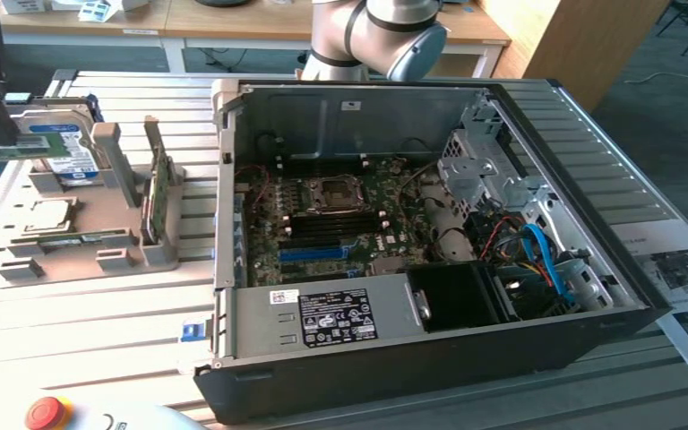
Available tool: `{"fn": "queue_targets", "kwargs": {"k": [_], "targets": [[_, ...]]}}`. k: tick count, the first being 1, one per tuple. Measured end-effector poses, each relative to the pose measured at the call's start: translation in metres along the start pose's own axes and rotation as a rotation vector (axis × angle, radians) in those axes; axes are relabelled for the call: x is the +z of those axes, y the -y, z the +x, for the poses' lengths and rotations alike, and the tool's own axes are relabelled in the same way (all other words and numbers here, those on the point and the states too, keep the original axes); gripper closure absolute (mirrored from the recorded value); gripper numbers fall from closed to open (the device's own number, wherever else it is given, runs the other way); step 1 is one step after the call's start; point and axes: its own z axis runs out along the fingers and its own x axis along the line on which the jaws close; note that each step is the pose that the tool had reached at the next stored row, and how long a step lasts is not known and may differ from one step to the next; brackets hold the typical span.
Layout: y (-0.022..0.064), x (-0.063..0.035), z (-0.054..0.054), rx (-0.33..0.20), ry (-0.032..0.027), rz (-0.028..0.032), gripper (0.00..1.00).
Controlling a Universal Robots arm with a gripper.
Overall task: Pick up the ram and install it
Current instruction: 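Pick up the ram and move it above insertion slot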
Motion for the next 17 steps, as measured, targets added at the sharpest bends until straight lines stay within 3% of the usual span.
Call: {"fn": "queue_targets", "kwargs": {"k": [17], "targets": [[0.0255,-0.0014,0.006,0.000,0.0004,-0.0063,0.88]]}}
